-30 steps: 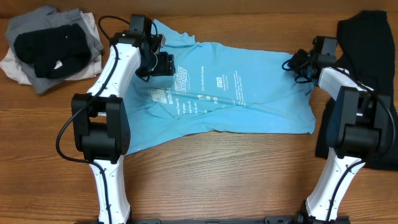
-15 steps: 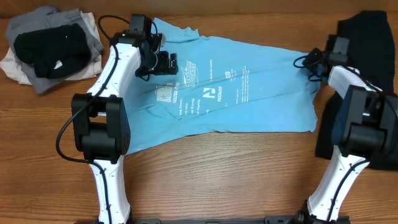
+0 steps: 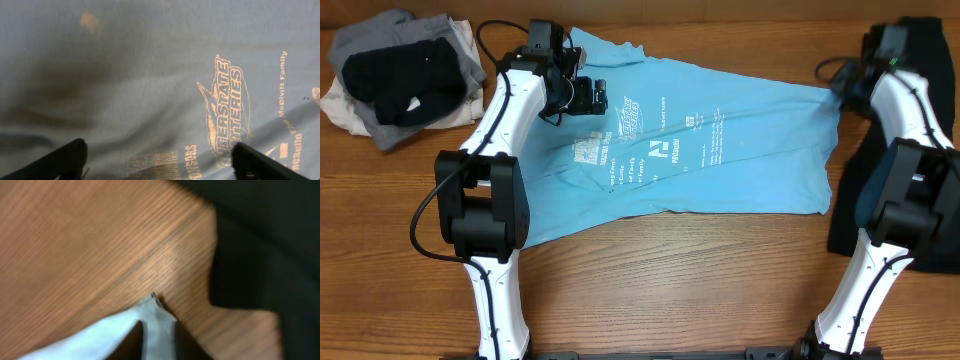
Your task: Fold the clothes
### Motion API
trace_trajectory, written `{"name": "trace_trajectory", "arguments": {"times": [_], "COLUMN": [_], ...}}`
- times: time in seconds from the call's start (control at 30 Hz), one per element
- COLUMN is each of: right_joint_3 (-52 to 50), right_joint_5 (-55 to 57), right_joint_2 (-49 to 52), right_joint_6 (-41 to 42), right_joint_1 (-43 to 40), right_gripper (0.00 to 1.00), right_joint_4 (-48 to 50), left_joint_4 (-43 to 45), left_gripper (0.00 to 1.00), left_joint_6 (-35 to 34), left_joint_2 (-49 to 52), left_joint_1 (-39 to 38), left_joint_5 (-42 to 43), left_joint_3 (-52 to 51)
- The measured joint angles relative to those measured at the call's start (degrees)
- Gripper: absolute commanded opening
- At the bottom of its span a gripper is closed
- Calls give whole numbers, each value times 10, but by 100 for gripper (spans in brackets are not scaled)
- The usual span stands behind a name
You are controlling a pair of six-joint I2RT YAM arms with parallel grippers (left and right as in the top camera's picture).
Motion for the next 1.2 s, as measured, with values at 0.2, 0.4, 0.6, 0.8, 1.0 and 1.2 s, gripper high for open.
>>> {"name": "trace_trajectory", "arguments": {"times": [0.2, 0.4, 0.6, 0.8, 1.0, 1.2], "right_joint_3": [162, 171, 143, 92, 78, 78], "right_joint_5": [-49, -85, -100, -105, -106, -106], "right_joint_2": [-4, -8, -8, -8, -8, -8], "right_joint_6": [-9, -6, -6, -6, -6, -6], "right_joint_1": [-2, 12, 37, 61, 69, 77], "right_gripper": [17, 9, 4, 4, 4, 4], "right_joint_4": [-161, -264, -319, -339, -346, -348], "left_joint_4": [30, 48, 64, 75, 78, 84], "left_gripper": [4, 4, 4, 4, 4, 4], "left_joint_6": [5, 6, 13, 15, 17, 25], "left_joint_2": [0, 0, 7, 43, 66, 74], "left_joint_1": [0, 0, 4, 20, 47, 63], "left_joint_5": [-24, -75, -91, -93, -91, -60], "left_joint_3": [0, 0, 0, 0, 0, 2]}}
